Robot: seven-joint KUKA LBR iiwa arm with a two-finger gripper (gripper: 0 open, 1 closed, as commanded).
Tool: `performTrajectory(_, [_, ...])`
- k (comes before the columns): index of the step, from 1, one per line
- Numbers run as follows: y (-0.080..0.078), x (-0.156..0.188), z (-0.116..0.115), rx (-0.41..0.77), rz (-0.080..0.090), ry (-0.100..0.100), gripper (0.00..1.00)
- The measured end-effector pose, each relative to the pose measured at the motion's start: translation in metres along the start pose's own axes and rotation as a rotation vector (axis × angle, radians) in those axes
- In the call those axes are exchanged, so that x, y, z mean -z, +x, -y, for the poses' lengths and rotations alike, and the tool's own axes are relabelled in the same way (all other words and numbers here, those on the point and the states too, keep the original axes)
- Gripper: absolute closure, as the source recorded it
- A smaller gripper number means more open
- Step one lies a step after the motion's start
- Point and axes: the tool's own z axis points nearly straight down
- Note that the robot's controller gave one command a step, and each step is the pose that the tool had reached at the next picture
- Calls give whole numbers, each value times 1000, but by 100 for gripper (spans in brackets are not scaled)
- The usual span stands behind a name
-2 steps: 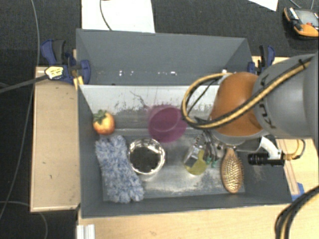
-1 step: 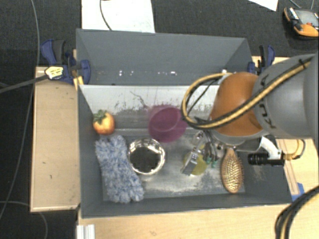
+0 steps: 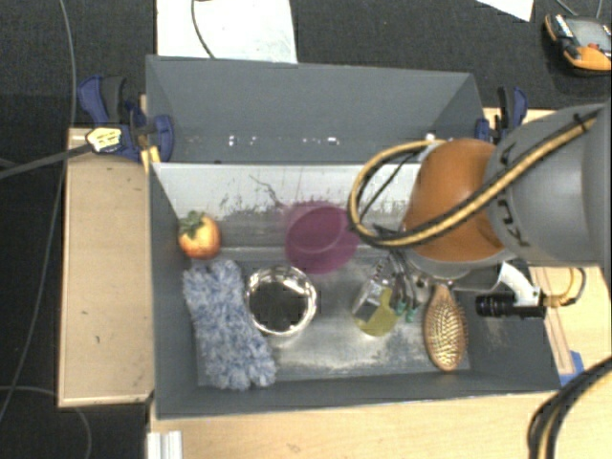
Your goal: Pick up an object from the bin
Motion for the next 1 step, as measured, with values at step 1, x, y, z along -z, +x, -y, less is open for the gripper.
performTrajectory(1, [0, 0, 0, 1, 0, 0, 0])
